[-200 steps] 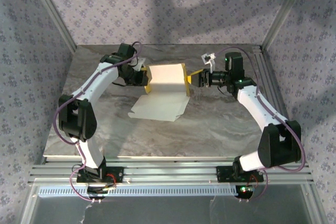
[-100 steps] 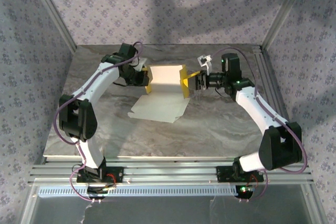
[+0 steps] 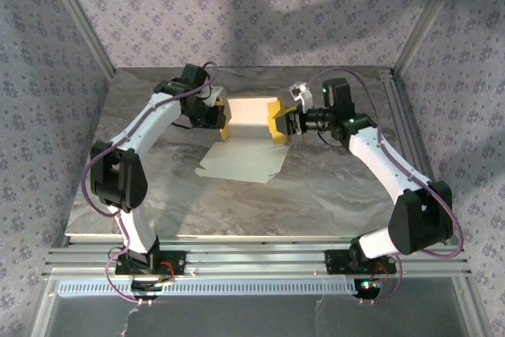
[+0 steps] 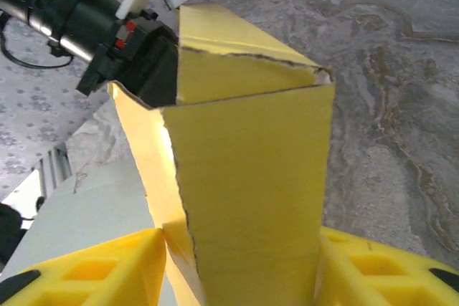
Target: Fold the paper box
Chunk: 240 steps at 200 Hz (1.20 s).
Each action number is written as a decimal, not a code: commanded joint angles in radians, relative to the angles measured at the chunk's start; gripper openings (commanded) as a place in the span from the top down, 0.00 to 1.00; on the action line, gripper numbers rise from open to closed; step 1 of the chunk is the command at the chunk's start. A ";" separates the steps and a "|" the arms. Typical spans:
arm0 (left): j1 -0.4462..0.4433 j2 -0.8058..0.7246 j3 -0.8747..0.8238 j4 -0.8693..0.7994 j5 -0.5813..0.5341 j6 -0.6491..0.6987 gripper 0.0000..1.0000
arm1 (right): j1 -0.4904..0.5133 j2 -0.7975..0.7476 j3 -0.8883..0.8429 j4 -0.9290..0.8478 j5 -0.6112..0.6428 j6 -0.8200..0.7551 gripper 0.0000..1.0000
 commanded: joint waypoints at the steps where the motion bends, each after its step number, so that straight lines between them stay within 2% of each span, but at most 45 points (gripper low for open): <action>1: -0.014 -0.005 0.035 -0.018 0.013 0.014 1.00 | 0.022 0.010 0.025 -0.053 0.100 -0.034 0.50; 84: -0.030 -0.001 0.051 -0.027 0.003 0.011 1.00 | 0.088 0.028 0.086 -0.106 0.288 -0.048 0.65; 170: -0.075 0.001 0.058 -0.033 -0.078 -0.041 1.00 | 0.206 0.052 0.116 -0.149 0.691 -0.032 0.77; 208: -0.097 0.004 0.068 -0.036 -0.095 -0.053 1.00 | 0.238 0.085 0.151 -0.176 0.777 -0.018 0.84; 240: -0.102 0.001 0.077 -0.047 -0.109 -0.062 1.00 | 0.256 0.099 0.165 -0.191 0.838 0.003 0.84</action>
